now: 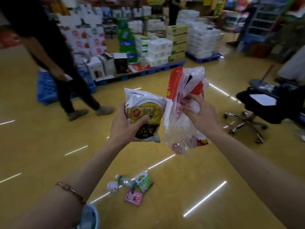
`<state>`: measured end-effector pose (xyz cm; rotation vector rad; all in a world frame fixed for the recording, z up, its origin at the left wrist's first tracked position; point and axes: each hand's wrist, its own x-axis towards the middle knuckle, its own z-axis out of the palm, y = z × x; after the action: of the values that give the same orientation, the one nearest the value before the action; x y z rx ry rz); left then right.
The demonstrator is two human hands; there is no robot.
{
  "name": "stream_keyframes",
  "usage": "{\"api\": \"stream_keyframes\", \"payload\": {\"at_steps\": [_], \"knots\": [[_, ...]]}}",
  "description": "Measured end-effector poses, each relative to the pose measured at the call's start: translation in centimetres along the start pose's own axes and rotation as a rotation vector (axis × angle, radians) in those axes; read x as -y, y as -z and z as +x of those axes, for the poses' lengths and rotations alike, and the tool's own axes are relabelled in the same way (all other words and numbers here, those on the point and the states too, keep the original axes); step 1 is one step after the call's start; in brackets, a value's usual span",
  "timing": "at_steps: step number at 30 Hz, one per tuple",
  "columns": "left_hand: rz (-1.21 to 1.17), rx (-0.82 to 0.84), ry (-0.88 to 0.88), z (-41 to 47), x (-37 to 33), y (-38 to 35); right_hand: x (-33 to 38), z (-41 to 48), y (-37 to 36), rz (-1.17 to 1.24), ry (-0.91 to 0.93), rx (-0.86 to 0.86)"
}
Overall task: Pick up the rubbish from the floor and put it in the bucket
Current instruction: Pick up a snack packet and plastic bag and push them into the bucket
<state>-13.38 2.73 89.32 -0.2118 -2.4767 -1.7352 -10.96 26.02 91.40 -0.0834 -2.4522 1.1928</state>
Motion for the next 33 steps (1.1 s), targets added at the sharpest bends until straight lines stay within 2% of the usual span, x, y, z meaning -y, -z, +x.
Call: {"api": "stream_keyframes", "payload": {"at_steps": [6, 16, 27, 33], "knots": [[0.062, -0.186, 0.046, -3.1, 2.2, 7.8, 4.7, -0.7, -7.2, 0.083, 0.098, 0.167], [0.086, -0.385, 0.134, -7.5, 6.3, 21.2, 13.7, -3.8, -18.6, 0.139, 0.164, 0.384], [0.063, -0.463, 0.251, -11.2, 14.1, 36.9, 23.0, -8.9, -34.2, 0.130, 0.167, 0.482], [0.051, -0.496, 0.322, -12.9, 19.0, 41.8, 25.0, -11.3, -41.4, 0.156, 0.196, 0.512]]}}
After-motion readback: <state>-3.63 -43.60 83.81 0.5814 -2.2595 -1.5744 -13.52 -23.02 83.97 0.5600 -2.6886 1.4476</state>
